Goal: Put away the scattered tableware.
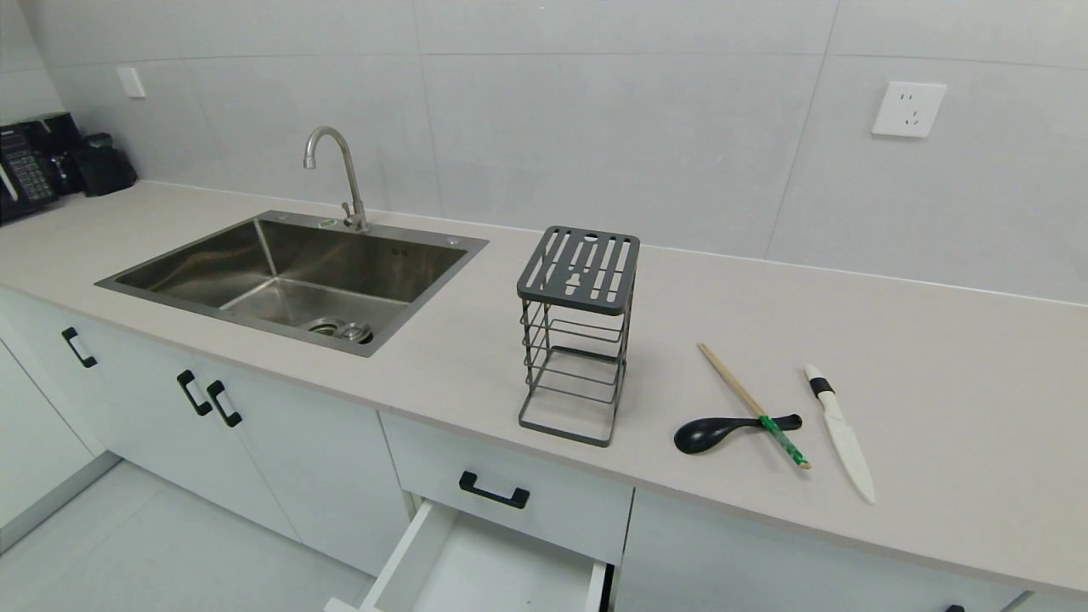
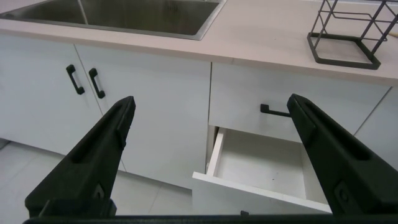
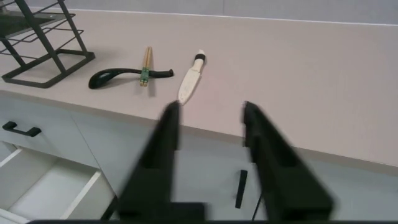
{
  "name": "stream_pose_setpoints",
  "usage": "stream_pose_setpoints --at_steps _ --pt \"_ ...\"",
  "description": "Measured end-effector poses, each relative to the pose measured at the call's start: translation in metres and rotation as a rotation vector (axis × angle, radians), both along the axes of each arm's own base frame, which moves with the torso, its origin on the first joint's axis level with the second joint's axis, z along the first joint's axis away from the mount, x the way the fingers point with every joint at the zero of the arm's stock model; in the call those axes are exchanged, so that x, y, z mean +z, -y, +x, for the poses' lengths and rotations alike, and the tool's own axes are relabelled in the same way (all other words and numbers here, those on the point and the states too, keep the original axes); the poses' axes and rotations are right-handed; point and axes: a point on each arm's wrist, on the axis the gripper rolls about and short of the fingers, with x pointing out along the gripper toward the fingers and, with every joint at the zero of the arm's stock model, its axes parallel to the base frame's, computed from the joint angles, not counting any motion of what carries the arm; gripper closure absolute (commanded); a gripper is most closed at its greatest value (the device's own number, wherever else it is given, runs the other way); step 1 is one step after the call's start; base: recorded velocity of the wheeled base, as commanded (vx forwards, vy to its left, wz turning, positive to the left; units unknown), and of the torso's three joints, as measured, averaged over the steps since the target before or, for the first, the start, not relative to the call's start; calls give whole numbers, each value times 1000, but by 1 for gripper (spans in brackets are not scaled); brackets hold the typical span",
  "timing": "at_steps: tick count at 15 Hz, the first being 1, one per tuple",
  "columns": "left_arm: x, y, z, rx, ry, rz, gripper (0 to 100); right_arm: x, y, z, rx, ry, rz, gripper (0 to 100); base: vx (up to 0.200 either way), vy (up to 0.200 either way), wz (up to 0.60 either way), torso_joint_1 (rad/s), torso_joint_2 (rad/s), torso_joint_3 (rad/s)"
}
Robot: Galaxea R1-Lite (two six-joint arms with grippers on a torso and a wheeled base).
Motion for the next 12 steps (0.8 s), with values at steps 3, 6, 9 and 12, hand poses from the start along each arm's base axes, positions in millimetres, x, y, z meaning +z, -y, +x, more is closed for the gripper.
stream_pose_setpoints --at_steps 3,6,9,12 --pt "0 0 0 0 0 0 0 13 0 -2 1 76 -10 0 0 0 0 0 0 0" --pt "0 0 0 0 0 -1 0 51 -2 -13 86 156 -20 0 0 0 0 0 0 0" --pt "0 0 0 0 0 0 0 82 -5 -8 195 93 -21 0 0 0 0 0 0 0" --pt "0 0 0 0 0 0 0 113 -6 19 293 -28 -6 0 0 0 0 0 0 0"
